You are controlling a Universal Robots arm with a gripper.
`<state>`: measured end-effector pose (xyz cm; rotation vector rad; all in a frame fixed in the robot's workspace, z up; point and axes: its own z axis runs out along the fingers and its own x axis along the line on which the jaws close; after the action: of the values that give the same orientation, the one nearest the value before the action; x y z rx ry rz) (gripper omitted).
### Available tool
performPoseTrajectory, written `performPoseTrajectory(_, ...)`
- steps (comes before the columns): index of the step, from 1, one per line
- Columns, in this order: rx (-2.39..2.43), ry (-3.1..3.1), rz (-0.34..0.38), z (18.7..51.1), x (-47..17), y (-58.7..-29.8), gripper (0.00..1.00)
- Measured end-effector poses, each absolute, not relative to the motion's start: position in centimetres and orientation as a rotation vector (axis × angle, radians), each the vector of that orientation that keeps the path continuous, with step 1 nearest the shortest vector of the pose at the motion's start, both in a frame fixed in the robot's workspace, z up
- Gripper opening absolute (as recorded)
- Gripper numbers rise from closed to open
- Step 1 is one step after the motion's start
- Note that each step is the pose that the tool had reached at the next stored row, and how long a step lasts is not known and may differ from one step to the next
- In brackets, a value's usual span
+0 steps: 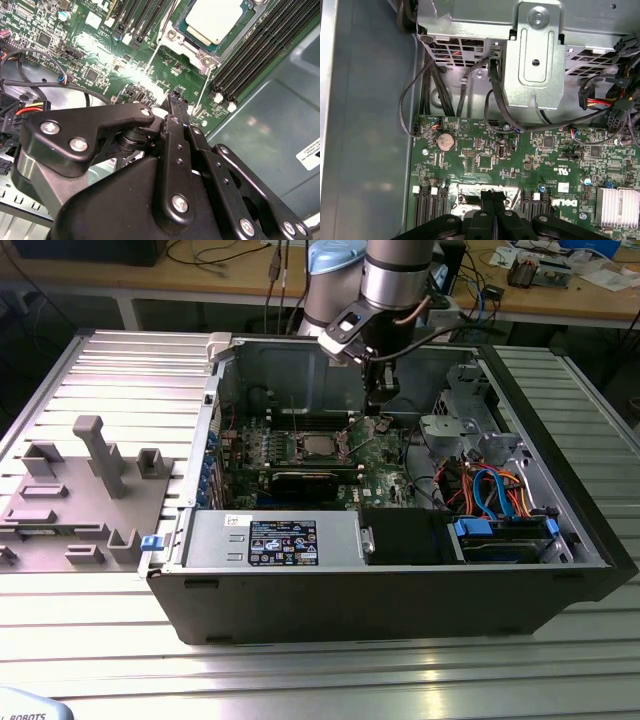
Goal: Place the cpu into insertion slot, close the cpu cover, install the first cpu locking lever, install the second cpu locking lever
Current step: 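Close the cpu cover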
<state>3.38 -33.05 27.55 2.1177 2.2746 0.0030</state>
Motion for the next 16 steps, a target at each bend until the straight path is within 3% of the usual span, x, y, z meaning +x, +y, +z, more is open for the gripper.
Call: performPoseTrajectory(16, 2.118, 2.274, 0.002, 27.1, 4.9, -33.0, 0.11)
